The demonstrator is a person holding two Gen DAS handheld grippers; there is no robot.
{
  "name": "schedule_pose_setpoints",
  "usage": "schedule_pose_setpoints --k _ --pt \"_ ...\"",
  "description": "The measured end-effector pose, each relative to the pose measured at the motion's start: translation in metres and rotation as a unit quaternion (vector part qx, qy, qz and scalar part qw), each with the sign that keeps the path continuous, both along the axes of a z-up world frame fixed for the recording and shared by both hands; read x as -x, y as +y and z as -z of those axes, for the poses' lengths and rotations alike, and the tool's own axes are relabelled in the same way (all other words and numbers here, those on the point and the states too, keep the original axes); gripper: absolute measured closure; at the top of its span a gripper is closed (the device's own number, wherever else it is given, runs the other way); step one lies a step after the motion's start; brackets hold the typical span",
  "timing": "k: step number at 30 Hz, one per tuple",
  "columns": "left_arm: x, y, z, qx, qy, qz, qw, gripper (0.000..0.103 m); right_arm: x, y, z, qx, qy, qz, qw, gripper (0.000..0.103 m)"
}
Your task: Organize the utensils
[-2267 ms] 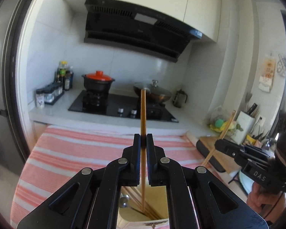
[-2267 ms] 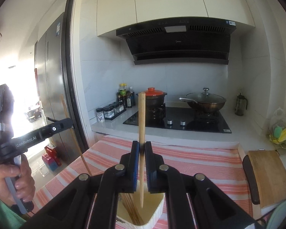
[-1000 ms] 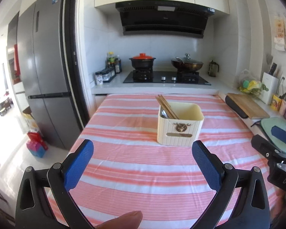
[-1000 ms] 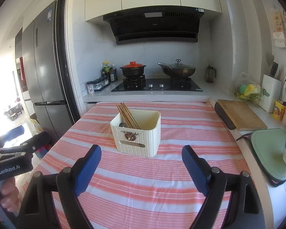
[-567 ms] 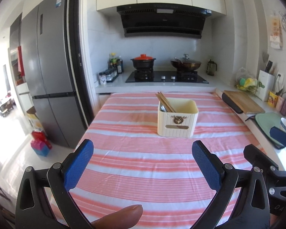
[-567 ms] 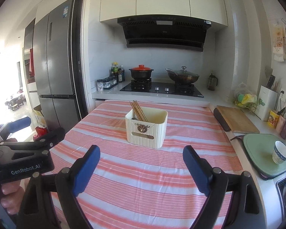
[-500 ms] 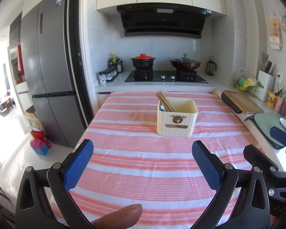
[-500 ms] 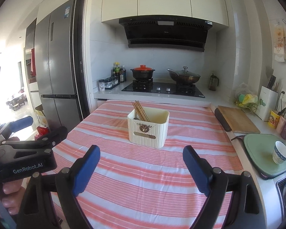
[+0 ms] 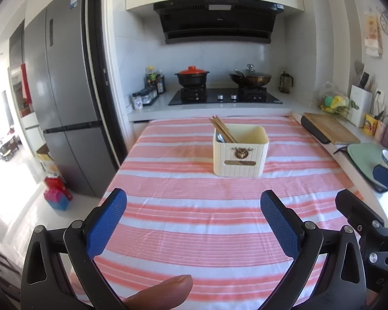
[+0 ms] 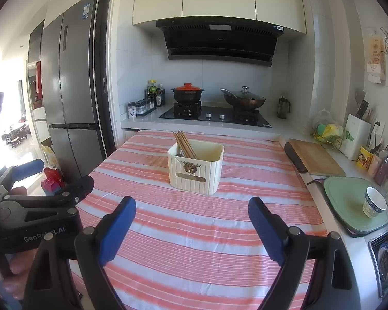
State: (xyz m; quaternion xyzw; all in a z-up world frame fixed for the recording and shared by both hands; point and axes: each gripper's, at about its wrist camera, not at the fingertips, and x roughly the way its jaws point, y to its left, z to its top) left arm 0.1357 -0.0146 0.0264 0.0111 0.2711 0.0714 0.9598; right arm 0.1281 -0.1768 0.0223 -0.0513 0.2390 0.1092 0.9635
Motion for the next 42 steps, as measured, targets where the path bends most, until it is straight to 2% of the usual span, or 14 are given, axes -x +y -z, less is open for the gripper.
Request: schedule_pose_setpoints --k 17,42 --pt "-0.0034 -0.0073 0.0032 -0.026 0.002 -0.012 0.9996 0.0 -0.0054 -0.0052 0.0052 -0.006 0.017 0.014 1.0 0.013" --pt "-0.0021 -0.0022 0.0039 -0.013 0.011 -0.008 0.9998 0.0 -0.0036 -0.0028 0.0035 0.001 0.018 0.012 1.0 0.013"
